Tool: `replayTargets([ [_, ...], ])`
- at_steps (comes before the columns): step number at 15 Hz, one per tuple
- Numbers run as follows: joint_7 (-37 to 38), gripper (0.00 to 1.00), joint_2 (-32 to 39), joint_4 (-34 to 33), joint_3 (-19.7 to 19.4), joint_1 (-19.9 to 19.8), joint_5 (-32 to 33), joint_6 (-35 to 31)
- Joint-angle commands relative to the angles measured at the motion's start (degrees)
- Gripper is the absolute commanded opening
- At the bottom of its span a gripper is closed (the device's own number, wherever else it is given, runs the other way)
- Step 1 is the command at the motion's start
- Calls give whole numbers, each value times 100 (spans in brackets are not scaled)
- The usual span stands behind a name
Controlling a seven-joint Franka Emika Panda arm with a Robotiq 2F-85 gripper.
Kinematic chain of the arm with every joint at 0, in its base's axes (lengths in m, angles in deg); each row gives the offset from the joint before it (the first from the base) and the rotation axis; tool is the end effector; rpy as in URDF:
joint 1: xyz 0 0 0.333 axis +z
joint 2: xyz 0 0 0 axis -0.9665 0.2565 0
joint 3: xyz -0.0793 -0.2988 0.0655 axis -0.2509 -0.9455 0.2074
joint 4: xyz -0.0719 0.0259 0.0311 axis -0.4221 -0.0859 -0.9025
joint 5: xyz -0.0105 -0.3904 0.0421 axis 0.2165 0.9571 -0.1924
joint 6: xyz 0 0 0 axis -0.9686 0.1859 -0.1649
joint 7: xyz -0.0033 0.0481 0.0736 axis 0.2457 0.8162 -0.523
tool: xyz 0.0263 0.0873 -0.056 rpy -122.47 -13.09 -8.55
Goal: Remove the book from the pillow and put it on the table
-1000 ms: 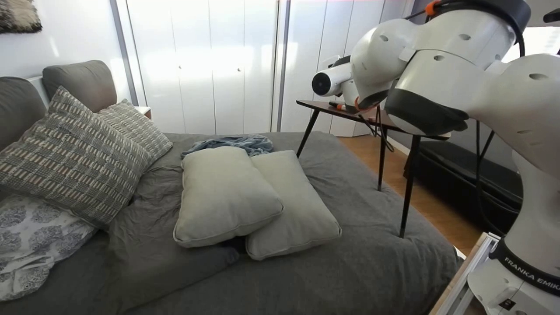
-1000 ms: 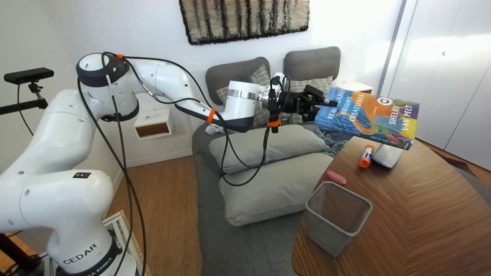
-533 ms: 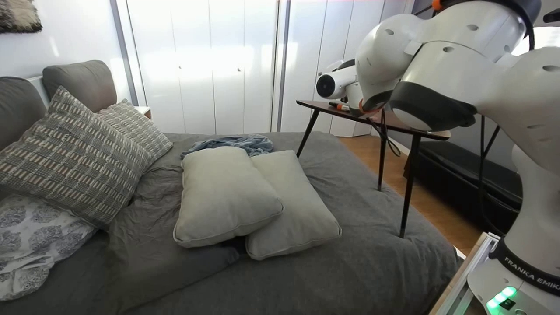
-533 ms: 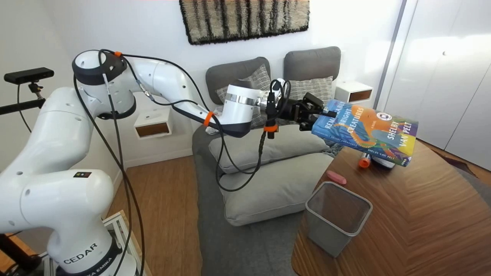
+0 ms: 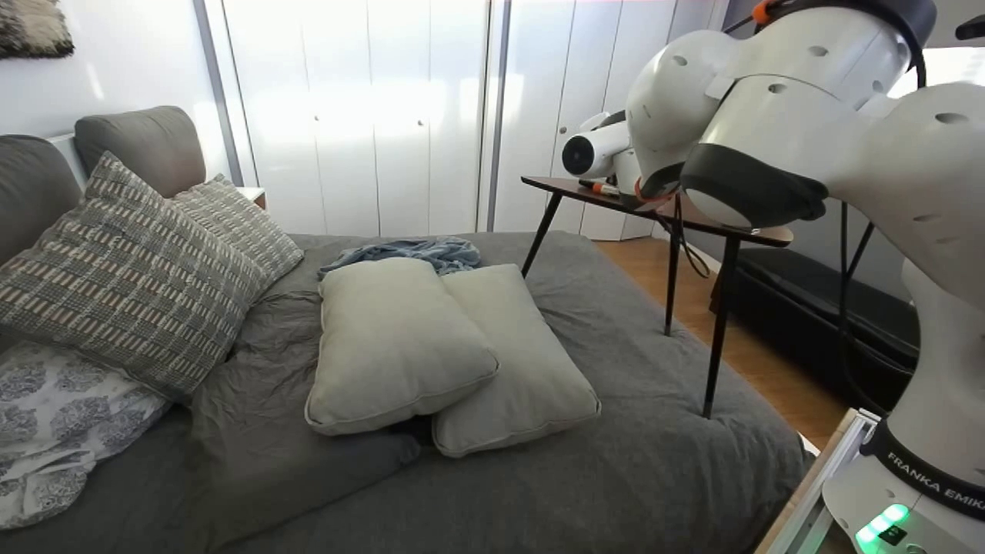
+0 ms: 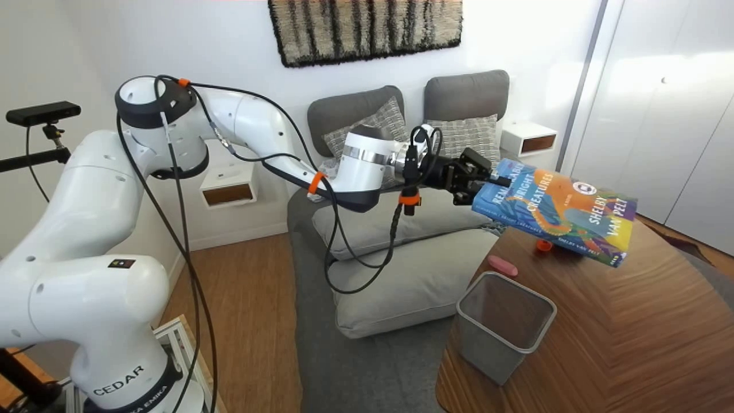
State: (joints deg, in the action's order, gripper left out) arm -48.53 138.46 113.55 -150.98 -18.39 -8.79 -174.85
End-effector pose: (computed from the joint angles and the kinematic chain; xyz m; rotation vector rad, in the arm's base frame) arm 0.6310 -0.1269 0.3652 1.6633 0.0888 0.3645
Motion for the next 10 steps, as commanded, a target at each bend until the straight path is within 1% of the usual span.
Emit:
replayTargets([
  [1, -524, 11, -192, -114, -385, -282, 311, -227],
  [5, -1313, 11, -421, -217, -506, -707, 169, -1005],
  [8, -1743, 11, -733, -148, -466, -927, -32, -1714],
  [10, -1951, 11, -990, -27, -366, -1043, -287, -2068],
])
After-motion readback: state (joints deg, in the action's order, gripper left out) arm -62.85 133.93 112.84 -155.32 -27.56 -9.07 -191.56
